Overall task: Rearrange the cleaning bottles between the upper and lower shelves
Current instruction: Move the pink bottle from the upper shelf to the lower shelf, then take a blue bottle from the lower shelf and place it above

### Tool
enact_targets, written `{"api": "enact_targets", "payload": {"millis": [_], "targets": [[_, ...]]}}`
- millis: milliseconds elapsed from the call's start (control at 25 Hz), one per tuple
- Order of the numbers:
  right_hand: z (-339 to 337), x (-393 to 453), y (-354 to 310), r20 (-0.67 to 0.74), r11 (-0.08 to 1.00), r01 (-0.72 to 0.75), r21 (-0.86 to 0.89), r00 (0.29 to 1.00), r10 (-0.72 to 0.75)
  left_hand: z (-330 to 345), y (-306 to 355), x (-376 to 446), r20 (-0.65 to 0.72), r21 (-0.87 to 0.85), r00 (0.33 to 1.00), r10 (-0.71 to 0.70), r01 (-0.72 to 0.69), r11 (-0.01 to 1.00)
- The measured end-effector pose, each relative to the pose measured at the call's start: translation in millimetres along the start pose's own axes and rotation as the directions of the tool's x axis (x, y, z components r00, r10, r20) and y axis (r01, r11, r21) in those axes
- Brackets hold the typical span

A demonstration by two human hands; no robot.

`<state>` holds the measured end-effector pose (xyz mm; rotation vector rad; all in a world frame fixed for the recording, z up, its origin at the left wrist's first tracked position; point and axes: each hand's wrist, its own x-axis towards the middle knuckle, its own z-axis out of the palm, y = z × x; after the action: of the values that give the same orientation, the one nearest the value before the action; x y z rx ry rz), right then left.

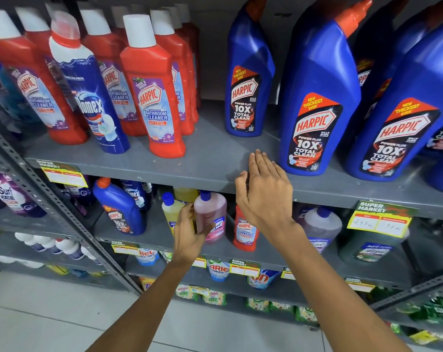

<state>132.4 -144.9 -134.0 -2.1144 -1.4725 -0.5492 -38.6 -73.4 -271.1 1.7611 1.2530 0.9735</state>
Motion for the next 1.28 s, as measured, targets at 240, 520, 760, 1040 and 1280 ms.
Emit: {"api": "enact_targets", "payload": {"millis": [240, 520, 760, 1040, 1280], "targets": [[-4, -25, -24, -0.224, 0.914, 0.11, 0.391, 0.974, -0.022, -48, -31, -16, -0.026, 0.058, 0.999, 0.037, -0.036, 0.998], [108, -111, -140, 0.184, 0.69, 0.046, 0.722, 0.949, -0.256, -157, -128, 21, -0.088, 0.058, 0.958, -0.272, 0.278, 0.959], [241, -115, -211, 0.526, 0.805, -0.223, 0.55, 0.841, -0.126, -207, -197, 106, -0.065, 0.152, 0.941, -0.332, 0.338, 0.929], [335, -129, -228, 0.6, 0.933, -0.208, 0.292, 0.8, -0.01, -227, -223, 167, 0.395, 0.011, 0.881, -0.261, 0.279, 0.96], [338, -133, -232, 0.582, 0.979, -0.123, 0.163, 0.813, 0.005, -228, -236, 175, 0.462, -0.049, 0.837, -0.292, 0.353, 0.934]]}}
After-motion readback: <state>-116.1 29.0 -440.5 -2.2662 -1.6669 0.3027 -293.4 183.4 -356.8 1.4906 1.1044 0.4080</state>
